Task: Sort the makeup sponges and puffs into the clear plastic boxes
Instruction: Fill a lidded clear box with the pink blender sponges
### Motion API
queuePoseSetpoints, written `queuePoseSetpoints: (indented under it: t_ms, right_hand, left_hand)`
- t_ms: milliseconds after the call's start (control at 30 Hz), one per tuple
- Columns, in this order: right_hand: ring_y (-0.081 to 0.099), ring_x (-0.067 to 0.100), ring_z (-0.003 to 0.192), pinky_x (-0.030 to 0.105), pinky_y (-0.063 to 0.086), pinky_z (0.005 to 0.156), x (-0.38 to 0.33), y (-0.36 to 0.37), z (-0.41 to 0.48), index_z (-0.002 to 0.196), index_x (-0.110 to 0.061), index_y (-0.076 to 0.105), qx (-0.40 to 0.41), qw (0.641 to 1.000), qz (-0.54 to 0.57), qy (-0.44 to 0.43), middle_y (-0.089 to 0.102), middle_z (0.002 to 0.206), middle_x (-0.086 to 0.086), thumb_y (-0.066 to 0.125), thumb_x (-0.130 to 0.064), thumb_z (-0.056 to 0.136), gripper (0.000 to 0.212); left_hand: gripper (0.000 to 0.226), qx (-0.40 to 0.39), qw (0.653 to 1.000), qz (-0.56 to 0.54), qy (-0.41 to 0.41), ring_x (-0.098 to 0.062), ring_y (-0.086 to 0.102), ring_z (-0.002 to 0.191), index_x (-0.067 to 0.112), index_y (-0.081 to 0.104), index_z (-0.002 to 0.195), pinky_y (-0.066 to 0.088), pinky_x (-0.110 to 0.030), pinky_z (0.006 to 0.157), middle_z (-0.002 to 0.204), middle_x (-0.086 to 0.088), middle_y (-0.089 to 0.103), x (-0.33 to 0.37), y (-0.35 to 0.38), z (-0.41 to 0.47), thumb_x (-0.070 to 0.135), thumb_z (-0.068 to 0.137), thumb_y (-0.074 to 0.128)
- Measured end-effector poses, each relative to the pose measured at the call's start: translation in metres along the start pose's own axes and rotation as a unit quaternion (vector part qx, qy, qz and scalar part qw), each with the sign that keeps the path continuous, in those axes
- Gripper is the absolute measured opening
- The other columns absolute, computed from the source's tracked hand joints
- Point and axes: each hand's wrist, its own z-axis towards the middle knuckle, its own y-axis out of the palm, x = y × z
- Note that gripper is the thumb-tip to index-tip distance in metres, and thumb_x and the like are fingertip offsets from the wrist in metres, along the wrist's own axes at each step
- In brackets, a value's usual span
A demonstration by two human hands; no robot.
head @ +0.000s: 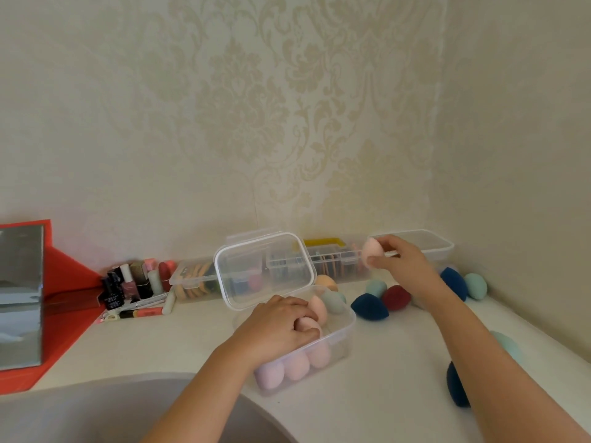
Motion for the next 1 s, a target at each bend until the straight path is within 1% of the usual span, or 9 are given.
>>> queuePoseSetpoints:
  t_ms: [100, 200, 267, 367, 633, 733, 833, 900, 1000]
  right_hand:
    - [0.059, 0.011, 0.089, 0.02, 0.041, 0.076, -0.025, 0.006, -0.014, 0.103, -0.024, 0.064, -0.163, 0.986, 0.029, -0.012, 0.066, 0.098, -0.006, 0.074, -0.017, 0.079, 0.027]
    - [0.055, -0.002, 0.076, 0.013, 0.039, 0.07, -0.032, 0.022, -0.022, 0.097, -0.03, 0.062, -0.233, 0.961, -0.135, -0.071, 0.065, 0.093, -0.013, 0.078, -0.023, 0.074, 0.029]
    - [0.054, -0.003, 0.073, 0.011, 0.035, 0.062, -0.035, 0.033, -0.026, 0.099, -0.035, 0.062, -0.243, 0.929, -0.253, -0.12, 0.064, 0.09, -0.014, 0.077, -0.022, 0.074, 0.032]
    - [0.057, 0.008, 0.085, 0.019, 0.042, 0.071, -0.038, 0.043, -0.032, 0.114, -0.034, 0.065, -0.262, 0.898, -0.326, -0.135, 0.066, 0.097, -0.007, 0.071, -0.02, 0.078, 0.039]
    - [0.049, 0.025, 0.11, 0.036, 0.033, 0.096, -0.043, 0.067, -0.034, 0.108, -0.019, 0.069, -0.234, 0.815, -0.501, -0.174, 0.061, 0.11, 0.006, 0.06, -0.015, 0.087, 0.023]
    - [0.05, 0.025, 0.108, 0.035, 0.034, 0.092, -0.039, 0.07, -0.032, 0.104, -0.016, 0.067, -0.214, 0.835, -0.472, -0.188, 0.052, 0.105, 0.003, 0.067, -0.016, 0.082, 0.022]
    - [0.053, 0.023, 0.096, 0.032, 0.035, 0.08, -0.034, 0.07, -0.027, 0.094, -0.017, 0.047, -0.212, 0.868, -0.417, -0.169, 0.054, 0.106, 0.004, 0.076, -0.017, 0.073, 0.036]
    - [0.047, 0.019, 0.088, 0.028, 0.035, 0.069, -0.028, 0.072, -0.021, 0.088, -0.02, 0.039, -0.211, 0.879, -0.399, -0.153, 0.05, 0.104, 0.003, 0.082, -0.019, 0.066, 0.047]
    - [0.045, 0.015, 0.081, 0.022, 0.029, 0.056, -0.018, 0.072, -0.015, 0.075, -0.026, 0.042, -0.222, 0.901, -0.352, -0.123, 0.042, 0.094, -0.004, 0.083, -0.018, 0.063, 0.043]
  left_hand:
    - [0.028, 0.003, 1.0, -0.002, -0.003, -0.006, 0.036, 0.107, 0.041, 0.059, 0.113, 0.032, -0.029, 0.096, 0.132, 0.025, 0.046, 0.0, 0.0, 0.0, 0.044, 0.088, 0.048]
    - [0.028, 0.0, 1.0, 0.003, -0.005, -0.008, 0.038, 0.11, 0.042, 0.059, 0.113, 0.033, -0.029, 0.097, 0.132, 0.024, 0.047, 0.0, 0.0, 0.0, 0.046, 0.088, 0.048]
    - [0.027, -0.002, 1.0, 0.004, -0.005, -0.008, 0.038, 0.108, 0.042, 0.059, 0.112, 0.034, -0.03, 0.097, 0.133, 0.024, 0.047, 0.0, -0.001, 0.0, 0.046, 0.088, 0.047]
    - [0.029, -0.005, 1.0, 0.005, -0.006, -0.007, 0.037, 0.107, 0.043, 0.06, 0.114, 0.033, -0.031, 0.099, 0.134, 0.026, 0.046, 0.002, -0.002, -0.001, 0.046, 0.089, 0.046]
    - [0.021, -0.005, 1.0, 0.007, -0.005, -0.012, 0.04, 0.111, 0.036, 0.065, 0.099, 0.035, -0.03, 0.097, 0.125, 0.025, 0.052, 0.006, -0.004, -0.002, 0.041, 0.088, 0.047]
    - [0.017, -0.003, 1.0, -0.007, 0.0, -0.011, 0.041, 0.103, 0.034, 0.063, 0.091, 0.038, -0.033, 0.094, 0.11, 0.025, 0.057, 0.005, -0.004, -0.002, 0.039, 0.086, 0.048]
    - [0.009, 0.001, 1.0, -0.023, -0.003, -0.013, 0.046, 0.103, 0.041, 0.056, 0.092, 0.04, -0.036, 0.094, 0.105, 0.021, 0.06, 0.004, -0.005, -0.002, 0.04, 0.083, 0.052]
    - [0.018, 0.01, 0.998, -0.059, -0.002, -0.014, 0.051, 0.101, 0.046, 0.05, 0.096, 0.043, -0.038, 0.091, 0.101, 0.021, 0.061, 0.004, -0.005, -0.003, 0.042, 0.079, 0.056]
    - [0.036, -0.001, 0.999, -0.053, -0.002, -0.016, 0.049, 0.102, 0.054, 0.045, 0.114, 0.042, -0.038, 0.093, 0.104, 0.022, 0.056, 0.005, -0.006, -0.006, 0.041, 0.082, 0.056]
